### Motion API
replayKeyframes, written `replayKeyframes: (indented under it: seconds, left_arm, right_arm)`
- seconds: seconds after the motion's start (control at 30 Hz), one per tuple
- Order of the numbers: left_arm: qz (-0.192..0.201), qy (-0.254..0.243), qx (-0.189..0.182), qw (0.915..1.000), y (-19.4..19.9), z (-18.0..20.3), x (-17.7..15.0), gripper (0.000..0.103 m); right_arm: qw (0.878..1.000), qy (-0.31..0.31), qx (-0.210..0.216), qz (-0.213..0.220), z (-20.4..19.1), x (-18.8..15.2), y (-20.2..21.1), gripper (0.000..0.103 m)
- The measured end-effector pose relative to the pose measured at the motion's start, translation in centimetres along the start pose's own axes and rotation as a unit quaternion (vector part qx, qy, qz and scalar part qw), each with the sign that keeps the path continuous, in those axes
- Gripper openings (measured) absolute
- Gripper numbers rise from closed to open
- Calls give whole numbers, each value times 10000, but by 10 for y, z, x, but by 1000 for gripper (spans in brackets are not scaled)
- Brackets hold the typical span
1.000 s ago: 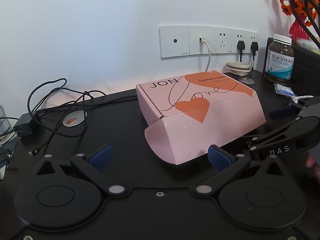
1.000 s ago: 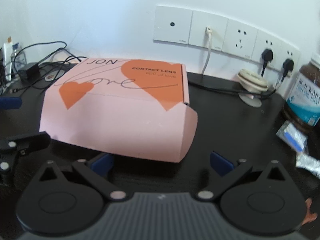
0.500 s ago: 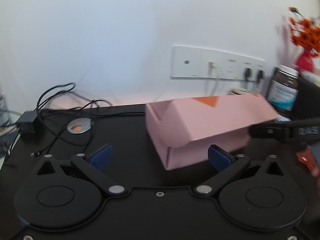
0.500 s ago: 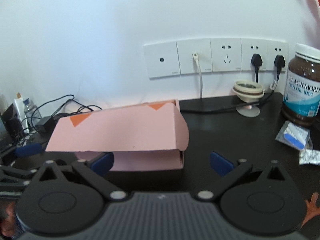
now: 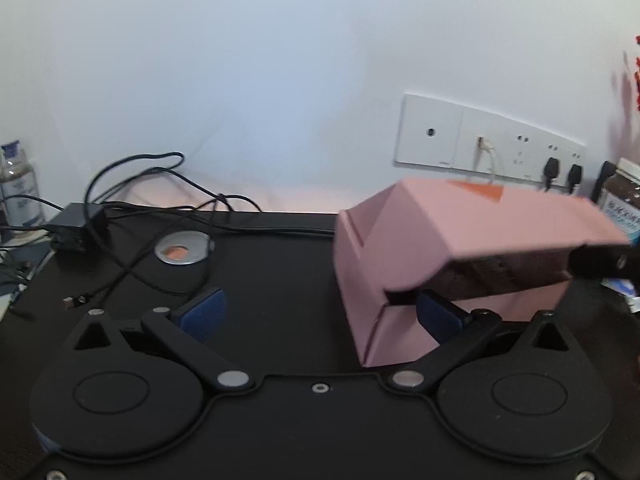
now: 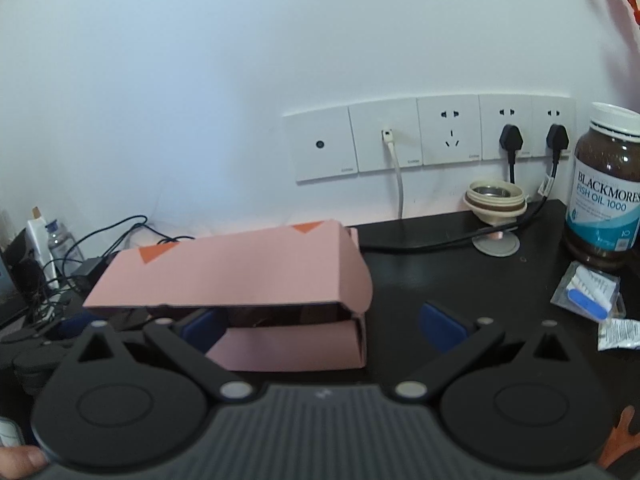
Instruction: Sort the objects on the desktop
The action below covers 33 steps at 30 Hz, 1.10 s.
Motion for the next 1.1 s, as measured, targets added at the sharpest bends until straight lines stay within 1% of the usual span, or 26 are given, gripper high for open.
replayKeyframes:
  seconds: [0.1,0.17,0.23,0.3,0.4,0.5,0.57,0.63,0.7,0.9,0.97,1.1]
  left_arm:
    - [-113,-140,148,9997,-6,1,-3,103]
    - [-77,-94,111,9999,-5,0,-2,103]
    - [30,63,-3,10000,1,-3,3,103]
    - [189,347,-98,9992,4,-6,10,103]
    - [0,582,-74,9983,-10,-5,18,103]
    - [-84,402,27,9992,-19,1,15,103]
    - [3,152,195,9997,-18,3,12,103]
    - [68,79,300,9995,-16,4,13,103]
    - [21,113,250,9996,-18,3,12,103]
    - [4,146,251,9996,-18,1,12,103]
    - [25,126,261,9996,-18,1,12,103]
    - [52,113,266,9996,-17,1,12,103]
  right_arm:
    - [9999,41,-11,166,-3,12,-1,102]
    - [9995,104,-36,297,-5,23,-3,102]
    - [9991,160,-60,380,-7,35,-7,102]
    - [9990,161,-88,411,-8,44,-12,102]
    - [9990,125,-93,428,-7,55,-20,102]
    - [9985,138,-134,509,-6,66,-26,102]
    - [9981,120,-188,569,-2,72,-34,102]
    - [9978,73,-255,611,1,78,-42,102]
    - [9978,-87,-259,610,7,82,-54,102]
    - [9942,-902,-300,500,25,89,-89,102]
    - [9926,-1062,-348,475,28,91,-99,102]
    - [9907,-1188,-516,409,32,91,-116,102]
Point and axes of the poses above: each gripper's, at about its wrist camera, not at the fingertips, and y roughly against the way its jaws point, z to its right, x to its top, the point moved 4 cm from there along -y, roughly the way its jaws point, and after that the axes turned 6 degrees about x, right-handed, at the moved point
